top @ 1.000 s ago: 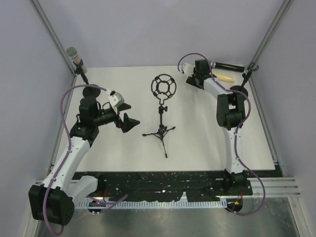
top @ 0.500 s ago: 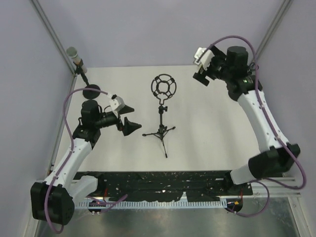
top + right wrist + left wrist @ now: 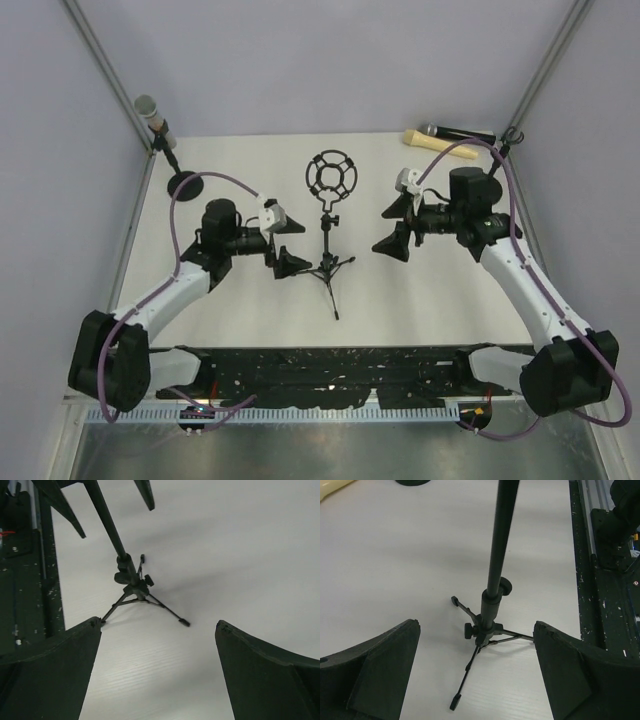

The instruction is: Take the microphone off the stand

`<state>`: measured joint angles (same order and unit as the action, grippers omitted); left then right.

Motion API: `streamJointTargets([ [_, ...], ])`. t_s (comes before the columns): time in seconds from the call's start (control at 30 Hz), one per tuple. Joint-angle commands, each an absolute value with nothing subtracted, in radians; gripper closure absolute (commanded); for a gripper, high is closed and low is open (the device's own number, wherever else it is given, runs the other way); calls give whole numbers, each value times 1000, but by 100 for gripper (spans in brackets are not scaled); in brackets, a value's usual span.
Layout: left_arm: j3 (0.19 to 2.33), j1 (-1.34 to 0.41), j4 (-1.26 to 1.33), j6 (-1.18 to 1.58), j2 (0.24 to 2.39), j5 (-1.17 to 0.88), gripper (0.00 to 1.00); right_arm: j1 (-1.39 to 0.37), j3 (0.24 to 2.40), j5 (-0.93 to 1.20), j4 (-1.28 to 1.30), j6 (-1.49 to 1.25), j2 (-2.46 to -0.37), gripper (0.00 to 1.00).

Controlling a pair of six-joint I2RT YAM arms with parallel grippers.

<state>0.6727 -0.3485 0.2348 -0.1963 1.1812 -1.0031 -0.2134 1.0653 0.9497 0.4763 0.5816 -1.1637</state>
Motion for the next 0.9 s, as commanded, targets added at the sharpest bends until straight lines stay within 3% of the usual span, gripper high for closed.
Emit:
streamJointTargets([
  [0.0, 765, -367, 370, -219, 1294, -1002, 0, -224, 1026, 1118, 296, 261, -1224, 0],
  [0.1, 779, -374, 478, -154, 1347, -1023, 2, -241, 997, 1169, 211, 126, -1282, 0],
  [0.27, 839, -408, 483, -112, 1394, -1063, 16, -308, 924, 1152, -23, -148, -1383, 7],
  [0.57, 885, -449, 410, -109, 1396, -1147, 33, -402, 894, 1121, -81, -245, -1477, 16],
  [0.87, 871, -468, 448, -57, 1382, -1157, 39, -414, 881, 1146, -155, -324, -1555, 33],
])
